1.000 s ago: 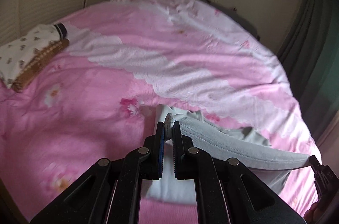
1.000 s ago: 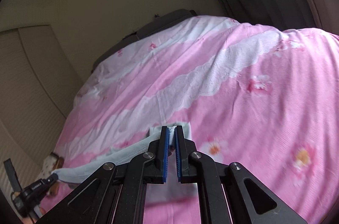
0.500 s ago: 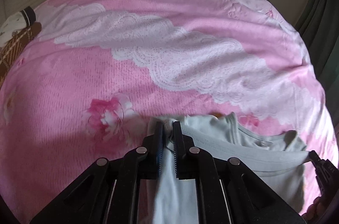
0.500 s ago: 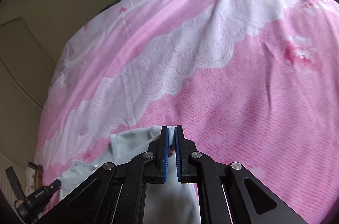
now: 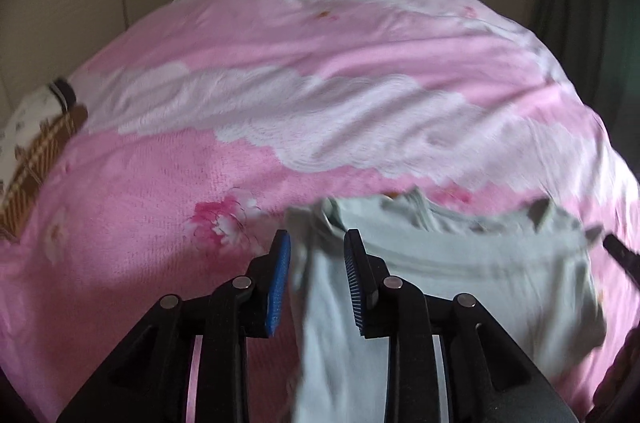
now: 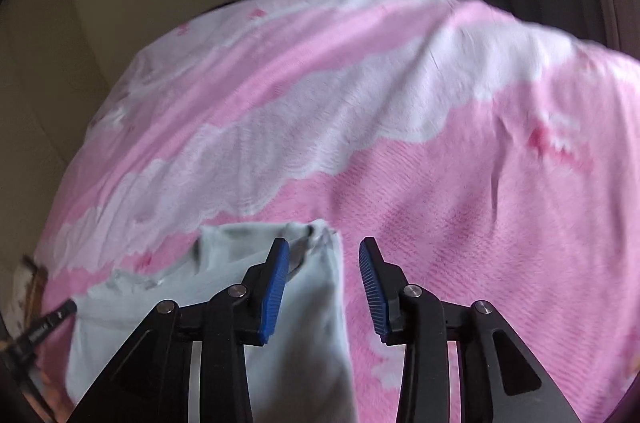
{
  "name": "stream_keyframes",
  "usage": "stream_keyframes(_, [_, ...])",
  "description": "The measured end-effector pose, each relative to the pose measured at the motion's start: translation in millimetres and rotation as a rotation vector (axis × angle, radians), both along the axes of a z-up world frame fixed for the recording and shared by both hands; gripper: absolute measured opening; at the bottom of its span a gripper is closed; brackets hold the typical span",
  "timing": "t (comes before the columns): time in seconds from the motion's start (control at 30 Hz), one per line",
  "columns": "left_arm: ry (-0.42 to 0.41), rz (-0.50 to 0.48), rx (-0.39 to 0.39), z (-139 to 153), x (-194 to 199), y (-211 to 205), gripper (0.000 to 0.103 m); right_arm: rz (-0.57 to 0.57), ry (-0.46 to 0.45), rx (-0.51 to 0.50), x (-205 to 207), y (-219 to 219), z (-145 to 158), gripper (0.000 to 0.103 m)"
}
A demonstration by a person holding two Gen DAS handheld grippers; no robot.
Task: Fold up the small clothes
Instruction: 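Lift the held hem with both grippers and fold it over the collar, then open both grippers and smooth the folded shirt flat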
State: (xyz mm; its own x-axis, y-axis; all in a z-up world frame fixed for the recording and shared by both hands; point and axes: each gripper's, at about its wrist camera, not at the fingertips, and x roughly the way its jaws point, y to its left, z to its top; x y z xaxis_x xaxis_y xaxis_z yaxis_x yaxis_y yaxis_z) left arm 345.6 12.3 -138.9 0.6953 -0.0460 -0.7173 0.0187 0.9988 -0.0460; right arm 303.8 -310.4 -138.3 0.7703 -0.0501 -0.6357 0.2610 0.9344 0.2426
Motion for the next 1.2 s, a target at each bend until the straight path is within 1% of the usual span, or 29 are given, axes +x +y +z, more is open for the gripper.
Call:
stream_keyframes(0.1, [-0.006,-0.061,0.033,1,-14,-18,0.036,0.118,0.008,-0.055,-5,25,1,0.038])
stream_keyframes(0.2, [0.016,-0.127,0.033,-4,-16,-36,0.036,0.237,0.038,-0.095,-5,53,-4,0.038])
stream_keyframes(0.23, [0.032,-0.152,0.034,-8,-15,-42,0.036,0.274,0.063,-0.111,-3,62,-9,0.038])
stream_keyframes(0.3, [0.072,-0.191,0.048,-17,-9,-54,0.036,0.317,0.097,-0.124,3,74,-15,0.038])
stream_keyframes(0.37, [0.091,-0.199,0.069,-24,-5,-59,0.036,0.343,0.130,-0.148,8,85,-23,0.038])
stream_keyframes(0.47, [0.117,-0.192,0.057,-30,8,-59,0.037,0.338,0.167,-0.188,18,93,-31,0.038])
stream_keyframes(0.63, [0.155,-0.178,0.021,-31,32,-52,0.037,0.320,0.193,-0.198,35,89,-33,0.038])
stream_keyframes(0.73, [0.152,-0.170,0.026,-26,48,-50,0.037,0.308,0.196,-0.206,49,89,-32,0.039])
stream_keyframes(0.8, [0.147,-0.161,0.037,-26,59,-47,0.037,0.298,0.197,-0.195,59,86,-30,0.039])
stream_keyframes(0.97, [0.150,-0.134,0.016,-26,82,-37,0.037,0.257,0.185,-0.150,84,76,-25,0.039])
stream_keyframes(1.03, [0.144,-0.127,-0.003,-22,83,-32,0.037,0.242,0.177,-0.149,93,72,-22,0.039])
stream_keyframes(1.1, [0.121,-0.114,-0.004,-15,76,-29,0.037,0.238,0.175,-0.133,97,69,-20,0.039])
stream_keyframes(1.2, [0.103,-0.133,-0.008,-8,60,-28,0.041,0.230,0.156,-0.120,93,66,-14,0.039])
